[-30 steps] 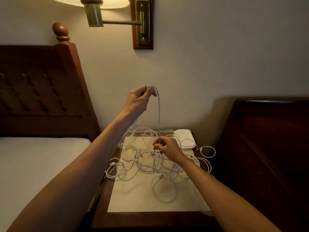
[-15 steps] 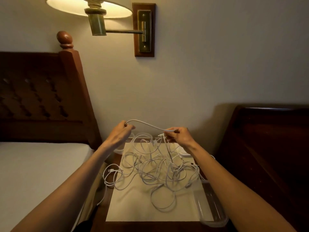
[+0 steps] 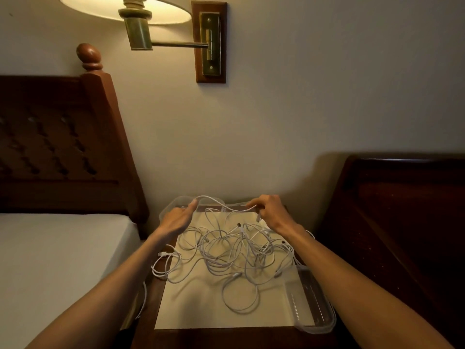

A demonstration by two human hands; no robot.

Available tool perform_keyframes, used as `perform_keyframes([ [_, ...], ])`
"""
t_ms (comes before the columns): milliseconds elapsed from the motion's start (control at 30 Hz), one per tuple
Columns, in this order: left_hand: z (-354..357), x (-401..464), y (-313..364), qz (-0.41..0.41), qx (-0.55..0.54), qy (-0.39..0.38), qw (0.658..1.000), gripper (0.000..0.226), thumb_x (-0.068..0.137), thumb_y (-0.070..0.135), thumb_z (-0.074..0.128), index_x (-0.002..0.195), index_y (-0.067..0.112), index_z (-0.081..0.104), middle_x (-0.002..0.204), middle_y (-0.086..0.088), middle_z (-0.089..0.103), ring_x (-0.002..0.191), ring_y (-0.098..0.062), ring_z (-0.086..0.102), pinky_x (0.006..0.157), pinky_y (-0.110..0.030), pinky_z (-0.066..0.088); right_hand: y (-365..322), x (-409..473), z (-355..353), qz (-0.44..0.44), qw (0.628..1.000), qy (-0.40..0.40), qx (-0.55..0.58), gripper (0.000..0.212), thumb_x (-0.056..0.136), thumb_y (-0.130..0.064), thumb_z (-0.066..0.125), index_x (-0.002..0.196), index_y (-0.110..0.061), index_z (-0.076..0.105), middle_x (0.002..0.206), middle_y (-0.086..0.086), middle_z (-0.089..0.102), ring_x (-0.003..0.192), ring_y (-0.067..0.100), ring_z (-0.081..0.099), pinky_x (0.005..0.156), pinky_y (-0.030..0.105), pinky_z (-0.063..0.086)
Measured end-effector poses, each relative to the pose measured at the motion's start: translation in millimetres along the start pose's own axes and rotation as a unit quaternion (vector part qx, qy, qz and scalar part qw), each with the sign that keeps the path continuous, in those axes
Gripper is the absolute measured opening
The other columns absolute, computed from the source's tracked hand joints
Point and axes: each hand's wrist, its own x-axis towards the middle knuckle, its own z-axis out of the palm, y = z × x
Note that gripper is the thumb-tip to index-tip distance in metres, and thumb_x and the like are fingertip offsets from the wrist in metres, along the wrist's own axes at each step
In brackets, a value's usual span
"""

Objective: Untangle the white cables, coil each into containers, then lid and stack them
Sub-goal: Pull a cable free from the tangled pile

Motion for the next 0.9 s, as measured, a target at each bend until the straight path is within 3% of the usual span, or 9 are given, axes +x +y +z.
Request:
perform_keyframes([
  [100,11.2,-0.2,-10.1,-0.023,0.008,-0.02,0.999,0.071,0.099,0.058,0.025,0.09,0.005,0.07,0.091,-0.013,0.064,0.08,-0.024,0.058,0.075,-0.034,0.04,-1.5,4.4,-1.8,0.02,0.998,0.019,0.061,0.026,0.098,-0.006,0.051,0.111,-0.013,0.073,0.077,0.01,0.07,0.06,0.006,0.059,0.062,0.022,0.05],
  [167,15.8,-2.3,-11.0,-0.031,0.01,-0.021,0.999,0.065,0.1,0.054,0.03,0.064,0.007,0.057,0.074,-0.009,0.059,0.066,-0.02,0.054,0.065,-0.032,0.037,-8.0,6.1,-5.4,0.065,0.986,-0.02,0.152,0.026,0.099,-0.007,0.048,0.107,-0.011,0.072,0.076,0.013,0.069,0.067,0.011,0.064,0.071,0.029,0.055],
  [300,16.9,-1.4,-12.3,-0.018,-0.001,-0.002,1.0,0.06,0.099,0.052,0.038,0.053,0.013,0.043,0.054,-0.003,0.047,0.049,-0.015,0.041,0.053,-0.028,0.032,-27.8,1.6,-20.1,0.12,0.89,-0.113,0.424,0.029,0.097,0.002,0.035,0.102,-0.001,0.064,0.065,0.006,0.05,0.06,0.016,0.052,0.061,0.029,0.05],
  [400,4.7,1.1,-8.0,0.038,-0.016,0.072,0.997,0.059,0.096,0.054,0.044,0.06,0.01,0.058,0.054,-0.005,0.056,0.049,-0.016,0.046,0.052,-0.029,0.032,-33.3,1.1,-37.9,0.125,0.839,-0.146,0.51,0.026,0.096,-0.009,0.034,0.093,-0.005,0.06,0.059,0.0,0.028,0.054,0.013,0.021,0.051,0.027,0.024],
  [467,-10.5,0.4,0.1,0.086,-0.022,0.136,0.987,0.054,0.095,0.052,0.05,0.059,0.012,0.059,0.052,0.003,0.054,0.049,-0.014,0.047,0.051,-0.029,0.031,-36.8,0.4,-53.5,0.107,0.819,-0.154,0.543,0.031,0.099,-0.024,0.036,0.085,-0.009,0.058,0.059,-0.001,0.018,0.055,0.014,0.013,0.05,0.028,0.019],
  [567,-39.3,-3.6,19.0,0.207,-0.042,0.164,0.964,0.05,0.092,0.048,0.057,0.052,0.016,0.053,0.046,0.008,0.047,0.044,-0.008,0.039,0.048,-0.03,0.03,-47.4,1.7,-78.7,0.071,0.774,-0.157,0.609,0.03,0.101,-0.029,0.039,0.084,-0.011,0.054,0.058,-0.004,0.016,0.046,0.009,0.021,0.045,0.023,0.024],
  [667,-69.8,-10.9,57.4,0.312,-0.023,0.193,0.93,0.037,0.095,0.039,0.056,0.06,0.026,0.054,0.052,0.011,0.051,0.046,-0.006,0.045,0.047,-0.023,0.032,-67.7,3.7,-102.0,0.011,0.731,-0.172,0.66,0.022,0.098,-0.019,0.042,0.095,-0.008,0.061,0.064,-0.002,0.04,0.054,0.008,0.037,0.048,0.019,0.038],
  [800,-94.2,-15.9,109.7,0.349,-0.014,0.25,0.903,0.025,0.1,0.026,0.047,0.086,0.015,0.064,0.075,0.001,0.065,0.066,-0.021,0.058,0.06,-0.033,0.043,-100.0,6.2,-128.3,-0.063,0.731,-0.194,0.651,0.027,0.094,-0.01,0.04,0.113,-0.007,0.059,0.071,-0.001,0.049,0.058,0.009,0.038,0.058,0.023,0.034],
  [900,-98.2,-19.1,125.7,0.382,-0.015,0.264,0.886,0.024,0.103,0.019,0.041,0.097,0.009,0.062,0.082,-0.004,0.065,0.067,-0.023,0.057,0.061,-0.037,0.044,-116.0,8.5,-144.3,-0.076,0.728,-0.199,0.652,0.035,0.101,-0.025,0.035,0.093,-0.011,0.066,0.057,-0.004,0.04,0.054,0.011,0.031,0.057,0.025,0.03],
])
